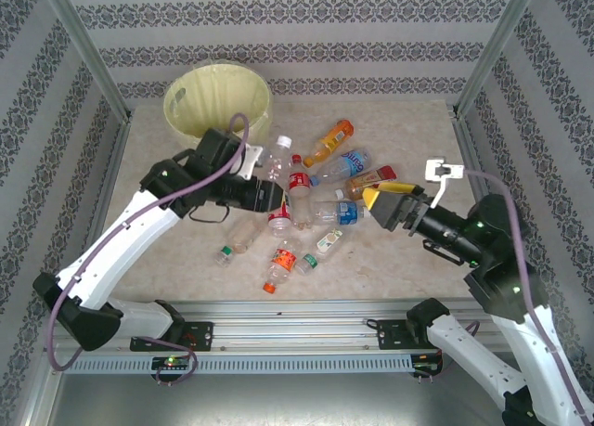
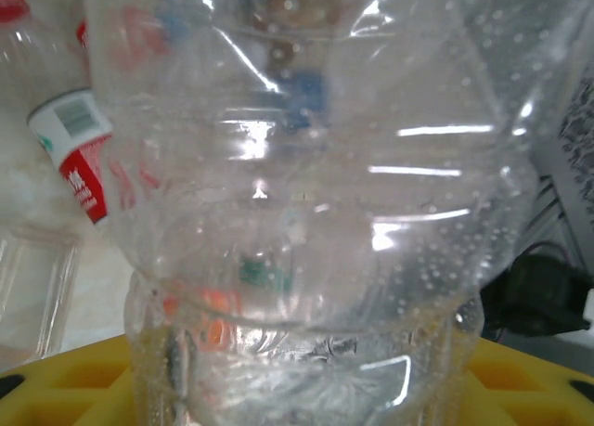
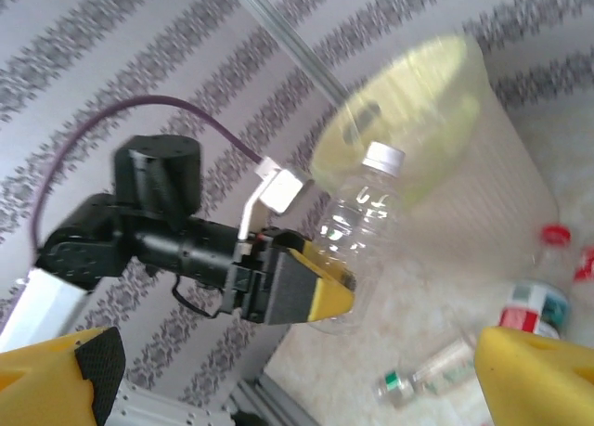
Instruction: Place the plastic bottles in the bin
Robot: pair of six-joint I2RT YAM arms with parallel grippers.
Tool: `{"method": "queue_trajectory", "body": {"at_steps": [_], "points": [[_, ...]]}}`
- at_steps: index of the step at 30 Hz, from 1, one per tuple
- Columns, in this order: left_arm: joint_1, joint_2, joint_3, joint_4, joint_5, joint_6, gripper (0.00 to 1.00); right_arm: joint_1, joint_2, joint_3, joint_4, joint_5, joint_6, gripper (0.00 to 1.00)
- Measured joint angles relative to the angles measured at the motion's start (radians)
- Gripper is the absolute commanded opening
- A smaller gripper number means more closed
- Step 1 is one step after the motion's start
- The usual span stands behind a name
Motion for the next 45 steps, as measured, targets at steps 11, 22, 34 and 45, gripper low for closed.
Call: {"method": "queue_trajectory", "body": {"at_steps": [11, 22, 34, 45], "points": [[0.208, 0.177, 0.420, -0.080, -0.029, 0.042, 0.58, 0.000, 0.041, 0.099, 0.025, 0.066, -0.051, 0.97], [0.332, 0.400, 0.692, -0.135, -0.216, 0.142, 0.59, 0.000, 0.046, 0.106, -0.006, 0.078, -0.072, 0.97], [0.378, 0.648, 0.823, -0.230, -0.345, 0.211, 0.61, 0.000, 0.026, 0.107, -0.024, 0.078, -0.072, 0.97], [0.378, 0.683, 0.822, -0.274, -0.360, 0.218, 0.76, 0.000, 0.018, 0.104, -0.038, 0.083, -0.072, 0.97]]}}
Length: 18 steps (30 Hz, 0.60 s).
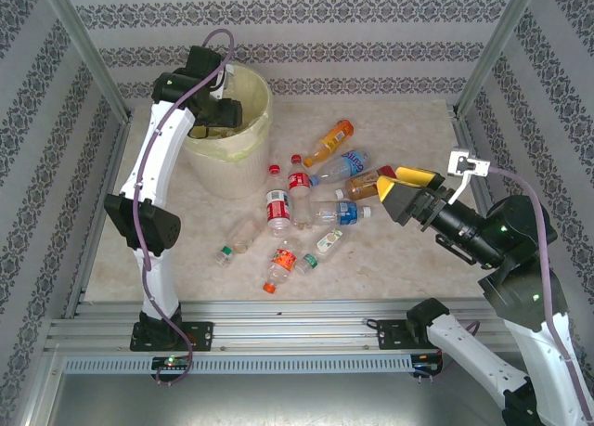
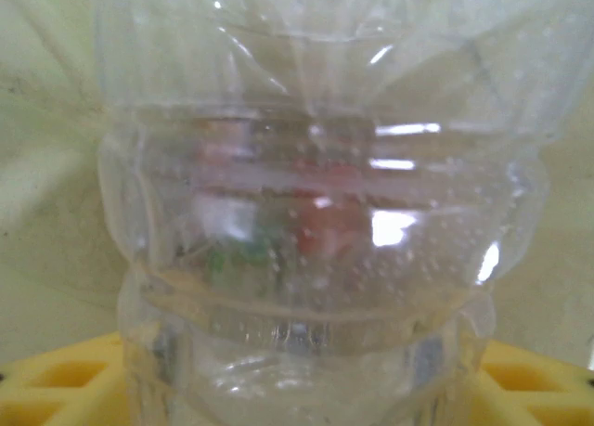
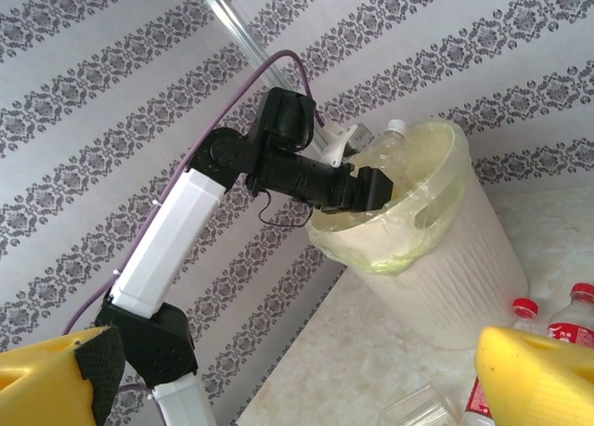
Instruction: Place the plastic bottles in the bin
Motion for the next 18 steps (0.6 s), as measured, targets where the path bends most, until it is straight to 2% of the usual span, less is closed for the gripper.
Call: {"method": "queue_trajectory", "body": {"at_steps": [5, 12, 18], "points": [[0.000, 0.000, 0.000, 0.000, 0.001, 0.000, 0.88, 0.000, 0.001, -0.008, -0.009, -0.001, 0.000, 0.97], [0.000, -0.042, 0.000, 0.000, 0.010, -0.001, 0.99, 0.000, 0.002, -0.032, -0.009, -0.004, 0.004, 0.97], [0.000, -0.137, 0.000, 0.003, 0.051, 0.000, 1.00, 0.000, 0.002, -0.043, -0.013, -0.025, 0.005, 0.98]]}}
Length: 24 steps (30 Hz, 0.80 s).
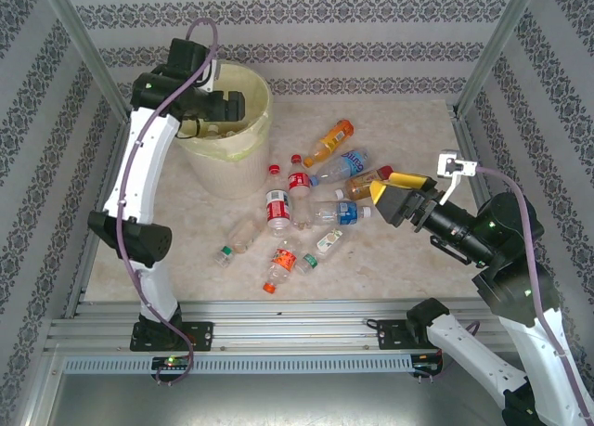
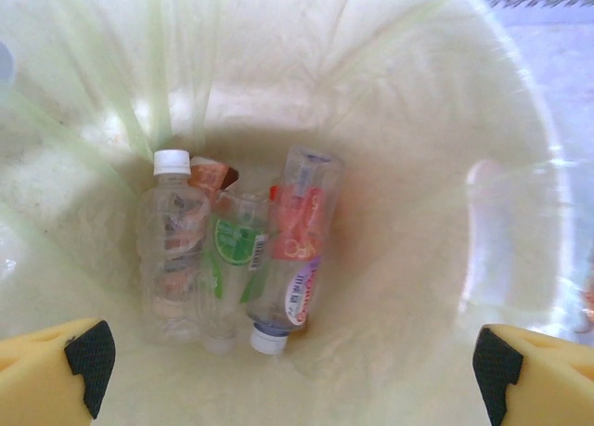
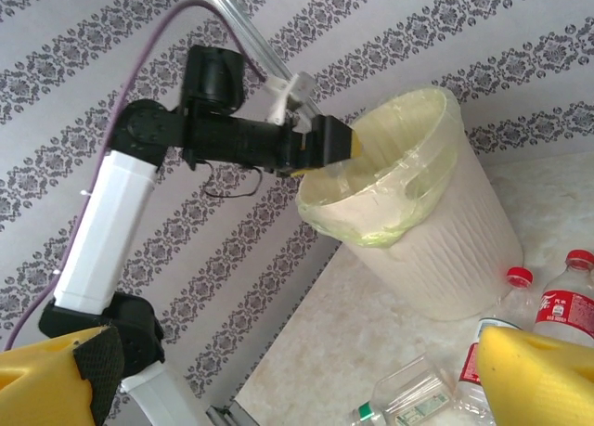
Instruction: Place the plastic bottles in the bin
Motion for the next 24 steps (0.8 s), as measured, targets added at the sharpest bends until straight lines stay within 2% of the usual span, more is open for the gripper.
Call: {"method": "queue_trajectory", "body": {"at_steps": [8, 14, 18, 24], "points": [[-0.003, -0.174, -0.129, 0.030, 0.049, 0.011, 1.00, 0.000, 0.000, -0.023, -0.023, -0.031, 0.003, 0.98], [-0.051, -0.353, -0.358, 0.059, 0.048, 0.010, 1.00, 0.000, -0.002, -0.062, -0.040, -0.051, 0.007, 0.98], [-0.126, -0.476, -0.526, 0.073, 0.029, 0.001, 1.00, 0.011, -0.006, -0.101, -0.066, -0.056, 0.023, 0.98], [-0.295, -0.627, -0.789, 0.116, -0.012, -0.069, 1.00, 0.045, -0.011, -0.169, -0.115, -0.052, 0.047, 0.98]]}}
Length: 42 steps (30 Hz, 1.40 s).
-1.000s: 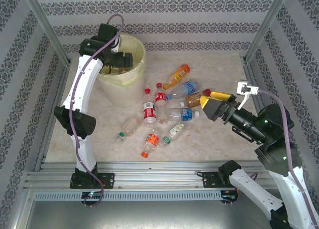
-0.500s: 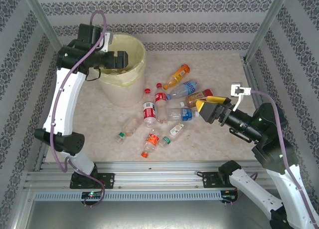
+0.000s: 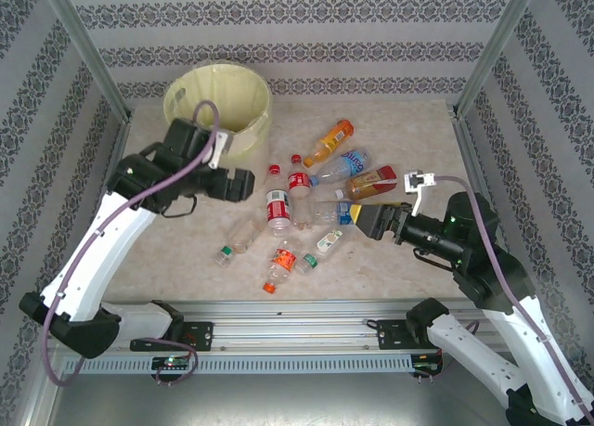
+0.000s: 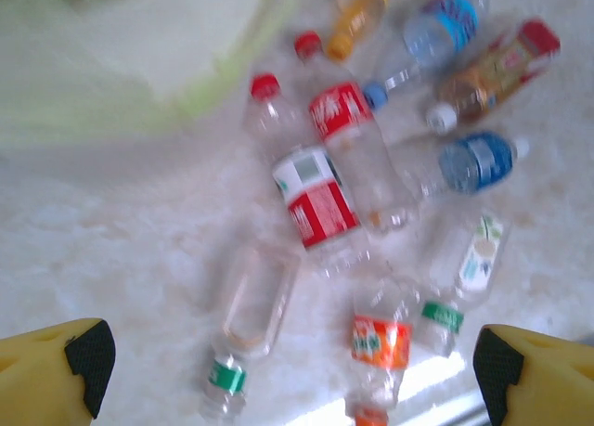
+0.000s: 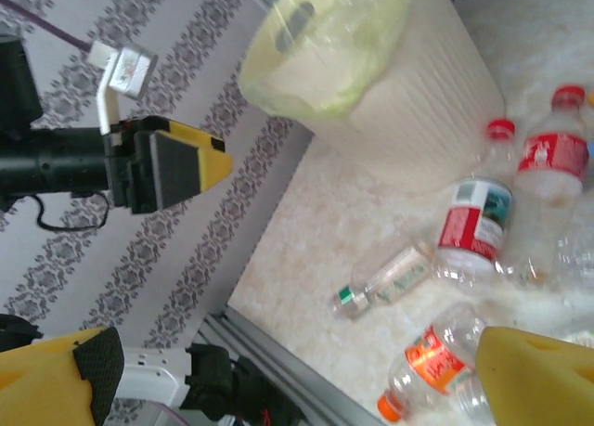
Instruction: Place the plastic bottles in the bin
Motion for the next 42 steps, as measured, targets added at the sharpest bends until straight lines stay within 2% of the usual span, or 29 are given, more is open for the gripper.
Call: {"method": "queue_trajectory", "body": {"at_steps": [6, 11, 16, 26, 34, 42], "points": [[-0.146, -0.066, -0.242, 0.059, -0.019, -0.103, 1.00, 0.063, -0.041, -0.095, -0.036, 0.041, 0.045, 0.97], [-0.262, -0.066, -0.384, 0.158, -0.019, -0.192, 1.00, 0.169, -0.079, -0.196, -0.038, 0.143, 0.109, 0.94], [-0.340, -0.063, -0.534, 0.288, -0.016, -0.279, 1.00, 0.284, -0.111, -0.307, -0.035, 0.258, 0.176, 0.94], [-0.369, 0.017, -0.704, 0.488, 0.031, -0.359, 0.91, 0.447, -0.143, -0.374, -0.021, 0.408, 0.247, 0.95], [-0.374, 0.145, -0.755, 0.609, 0.099, -0.360, 0.82, 0.472, -0.085, -0.374, 0.011, 0.428, 0.245, 0.95], [-0.375, 0.220, -0.765, 0.650, 0.121, -0.359, 0.79, 0.472, -0.084, -0.374, 0.015, 0.436, 0.245, 0.95]]}}
